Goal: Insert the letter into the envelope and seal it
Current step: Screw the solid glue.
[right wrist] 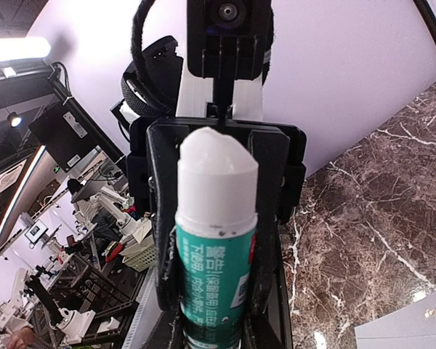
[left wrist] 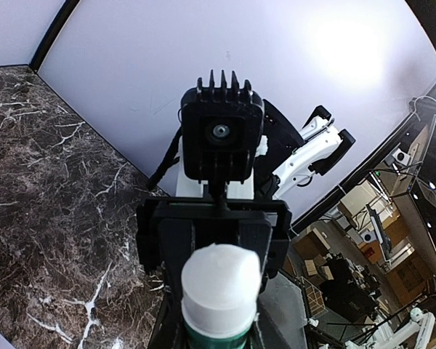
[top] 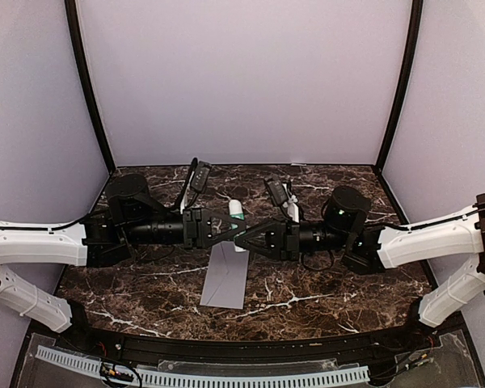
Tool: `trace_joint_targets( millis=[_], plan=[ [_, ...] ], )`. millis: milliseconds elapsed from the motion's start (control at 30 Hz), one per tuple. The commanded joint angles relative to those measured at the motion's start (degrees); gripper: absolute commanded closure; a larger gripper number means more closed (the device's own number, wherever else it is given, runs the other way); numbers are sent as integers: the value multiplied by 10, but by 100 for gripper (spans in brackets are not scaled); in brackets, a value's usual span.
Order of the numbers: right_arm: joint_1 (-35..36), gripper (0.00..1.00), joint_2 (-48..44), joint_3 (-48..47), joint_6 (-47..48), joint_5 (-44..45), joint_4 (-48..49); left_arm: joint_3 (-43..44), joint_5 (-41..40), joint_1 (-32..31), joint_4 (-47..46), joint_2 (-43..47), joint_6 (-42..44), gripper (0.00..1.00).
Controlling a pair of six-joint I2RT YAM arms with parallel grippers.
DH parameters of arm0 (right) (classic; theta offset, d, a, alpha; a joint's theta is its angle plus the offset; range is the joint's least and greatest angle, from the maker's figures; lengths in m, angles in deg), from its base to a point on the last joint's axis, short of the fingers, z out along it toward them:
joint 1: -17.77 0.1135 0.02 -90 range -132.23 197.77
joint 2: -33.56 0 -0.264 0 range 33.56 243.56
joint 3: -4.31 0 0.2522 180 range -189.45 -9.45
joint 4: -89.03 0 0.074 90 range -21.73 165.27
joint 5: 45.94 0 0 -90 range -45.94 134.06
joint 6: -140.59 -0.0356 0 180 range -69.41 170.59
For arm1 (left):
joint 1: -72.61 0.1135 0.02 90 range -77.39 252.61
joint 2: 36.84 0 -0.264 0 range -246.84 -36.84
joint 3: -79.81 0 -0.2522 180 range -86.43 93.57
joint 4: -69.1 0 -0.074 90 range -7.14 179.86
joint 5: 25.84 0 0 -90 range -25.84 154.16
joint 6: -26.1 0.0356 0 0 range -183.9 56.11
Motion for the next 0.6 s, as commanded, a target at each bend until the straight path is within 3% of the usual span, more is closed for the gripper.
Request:
trace_joint_targets(
  millis=[0, 167, 267, 567],
  plan=[
    [-8, 94, 3, 4, 13, -7, 47, -8, 9, -3, -24, -1, -17, 98],
    [-11, 62, -6, 17, 4, -17, 68, -16, -11, -3, -50, 9, -17, 100],
    [-15, 51, -15, 32, -1, -20, 85, -21, -17, -3, -79, 12, -21, 100],
    [-10, 46, 8, 38, -41, -54, 144, -24, -3, -3, -122, 5, -32, 100]
  ],
)
